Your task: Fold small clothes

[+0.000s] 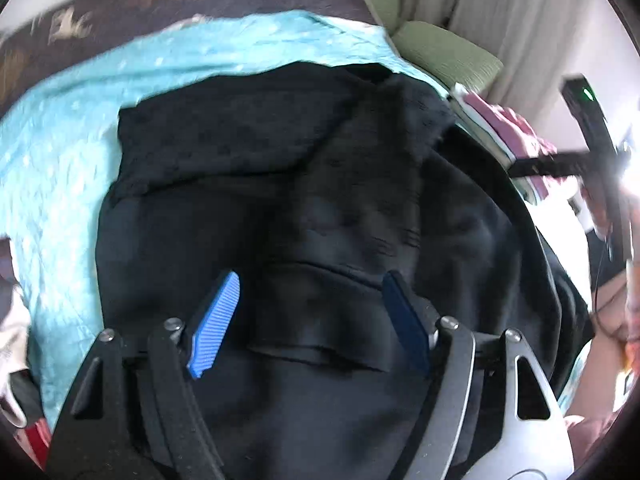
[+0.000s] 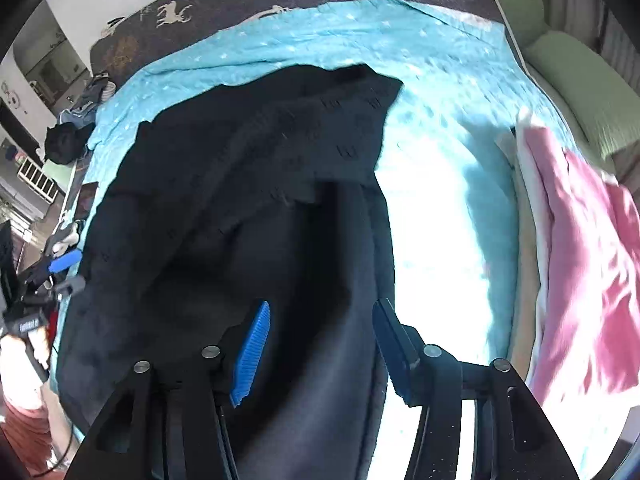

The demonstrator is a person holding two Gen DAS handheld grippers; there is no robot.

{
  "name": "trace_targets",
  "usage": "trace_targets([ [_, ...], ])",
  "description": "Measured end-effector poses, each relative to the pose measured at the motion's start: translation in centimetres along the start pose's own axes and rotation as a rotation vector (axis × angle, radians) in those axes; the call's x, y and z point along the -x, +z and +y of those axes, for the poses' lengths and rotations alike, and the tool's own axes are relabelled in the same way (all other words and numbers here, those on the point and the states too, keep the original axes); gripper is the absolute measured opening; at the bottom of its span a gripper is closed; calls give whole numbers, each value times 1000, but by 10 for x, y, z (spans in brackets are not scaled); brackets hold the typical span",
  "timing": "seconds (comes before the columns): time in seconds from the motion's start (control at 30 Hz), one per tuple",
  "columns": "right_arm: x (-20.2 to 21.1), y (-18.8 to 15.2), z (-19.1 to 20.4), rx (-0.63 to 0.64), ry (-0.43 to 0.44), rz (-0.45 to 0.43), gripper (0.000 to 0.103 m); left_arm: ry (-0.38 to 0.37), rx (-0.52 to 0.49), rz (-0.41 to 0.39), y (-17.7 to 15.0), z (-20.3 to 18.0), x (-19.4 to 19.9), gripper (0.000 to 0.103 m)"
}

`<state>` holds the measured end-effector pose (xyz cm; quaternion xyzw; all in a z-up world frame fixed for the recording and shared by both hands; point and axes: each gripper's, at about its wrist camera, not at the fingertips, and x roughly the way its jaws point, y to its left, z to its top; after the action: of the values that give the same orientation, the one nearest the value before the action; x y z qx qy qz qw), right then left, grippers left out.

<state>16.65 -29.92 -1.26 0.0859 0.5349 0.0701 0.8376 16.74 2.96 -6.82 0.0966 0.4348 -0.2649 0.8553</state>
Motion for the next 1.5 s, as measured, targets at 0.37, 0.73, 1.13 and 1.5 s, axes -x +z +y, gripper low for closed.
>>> trace_targets([
  [0.37, -18, -28, -13, -16, 79, -6, 59, -28, 28, 164, -20, -18, -20, 60],
  [0.73, -15, -37, -18, -24, 65, -33, 60, -187, 287, 16, 7, 12, -27, 3],
  [1.13, -22, -20, -6, 19, -26, -83, 63, -63, 517, -256, 79, 112, 60, 2],
  [1.5, -58, 33, 29, 166, -253, -150, 71, -19, 471, -189, 136, 123, 45, 2],
])
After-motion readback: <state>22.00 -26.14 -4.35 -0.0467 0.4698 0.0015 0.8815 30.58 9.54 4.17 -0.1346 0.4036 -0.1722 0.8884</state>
